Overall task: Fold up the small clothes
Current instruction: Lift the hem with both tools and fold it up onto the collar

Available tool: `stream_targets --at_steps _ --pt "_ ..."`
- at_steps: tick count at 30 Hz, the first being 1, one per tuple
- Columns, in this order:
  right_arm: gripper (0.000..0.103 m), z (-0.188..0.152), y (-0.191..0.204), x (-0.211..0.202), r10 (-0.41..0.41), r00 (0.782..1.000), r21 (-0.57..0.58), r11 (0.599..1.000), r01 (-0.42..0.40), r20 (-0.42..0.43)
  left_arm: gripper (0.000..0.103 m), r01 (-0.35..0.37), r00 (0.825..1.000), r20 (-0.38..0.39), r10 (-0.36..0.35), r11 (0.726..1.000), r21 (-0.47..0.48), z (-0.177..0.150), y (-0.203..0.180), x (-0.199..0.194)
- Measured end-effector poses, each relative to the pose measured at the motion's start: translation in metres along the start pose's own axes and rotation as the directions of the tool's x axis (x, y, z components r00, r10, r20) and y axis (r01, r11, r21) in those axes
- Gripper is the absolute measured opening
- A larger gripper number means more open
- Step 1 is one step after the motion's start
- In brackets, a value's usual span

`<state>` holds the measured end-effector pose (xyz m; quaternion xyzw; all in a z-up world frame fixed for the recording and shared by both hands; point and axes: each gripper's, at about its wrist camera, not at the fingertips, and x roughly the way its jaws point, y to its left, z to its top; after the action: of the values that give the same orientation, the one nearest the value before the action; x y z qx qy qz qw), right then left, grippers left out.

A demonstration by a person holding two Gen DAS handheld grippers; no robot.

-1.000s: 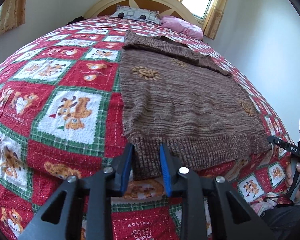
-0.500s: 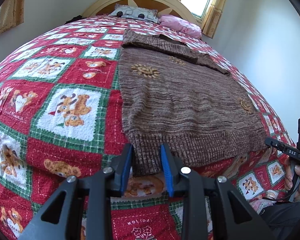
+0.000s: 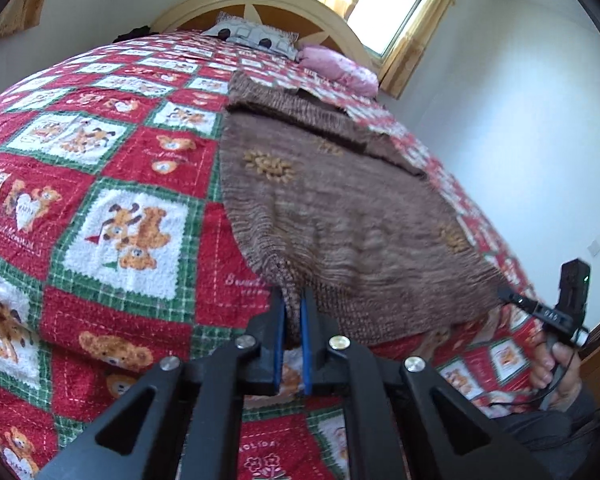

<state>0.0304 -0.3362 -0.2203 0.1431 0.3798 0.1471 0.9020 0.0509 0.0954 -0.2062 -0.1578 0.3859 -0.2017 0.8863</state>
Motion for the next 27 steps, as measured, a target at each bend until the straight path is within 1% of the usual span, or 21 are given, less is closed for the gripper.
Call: stream_targets --at_steps 3,5,8,11,15,18,20,24,27 --pt "0.007 0.002 0.002 -0.005 0.003 1.0 -0.007 1.0 -0.003 0.025 0.007 0.044 0.999 0.001 -0.044 0.998 -0.048 0.005 0.003 -0.002" --pt "0.007 0.006 0.003 -0.008 0.015 0.999 -0.008 1.0 -0.014 0.04 0.007 0.054 0.999 -0.004 -0.054 0.997 -0.058 0.01 0.003 -0.002" --pt "0.006 0.017 0.008 -0.018 0.029 0.997 -0.017 0.999 -0.028 0.078 0.007 0.091 0.996 0.017 -0.09 0.993 -0.069 0.02 0.001 -0.007" --pt "0.006 0.029 0.012 -0.024 0.041 0.992 -0.027 0.999 -0.039 0.115 0.007 0.105 0.994 0.048 -0.102 0.993 -0.062 0.033 -0.003 -0.012" --pt "0.006 0.049 0.008 -0.022 0.055 0.988 -0.003 0.998 -0.056 0.145 0.006 0.129 0.989 0.084 -0.123 0.989 -0.073 0.055 -0.005 -0.011" --pt "0.006 0.063 0.005 -0.018 0.053 0.985 0.002 0.999 -0.054 0.163 0.007 0.118 0.988 0.107 -0.111 0.992 -0.054 0.071 -0.008 -0.009" --pt "0.006 0.075 0.003 -0.015 0.052 0.984 0.002 0.999 -0.054 0.167 0.006 0.123 0.986 0.12 -0.116 0.991 -0.055 0.085 -0.008 -0.005" --pt "0.006 0.1 -0.003 -0.005 0.068 0.983 0.03 0.997 -0.074 0.173 0.006 0.109 0.985 0.138 -0.103 0.993 -0.041 0.108 -0.007 0.004" --pt "0.006 0.12 -0.003 0.003 0.072 0.98 0.028 0.997 -0.078 0.184 0.006 0.105 0.983 0.153 -0.098 0.994 -0.033 0.128 -0.008 0.011"
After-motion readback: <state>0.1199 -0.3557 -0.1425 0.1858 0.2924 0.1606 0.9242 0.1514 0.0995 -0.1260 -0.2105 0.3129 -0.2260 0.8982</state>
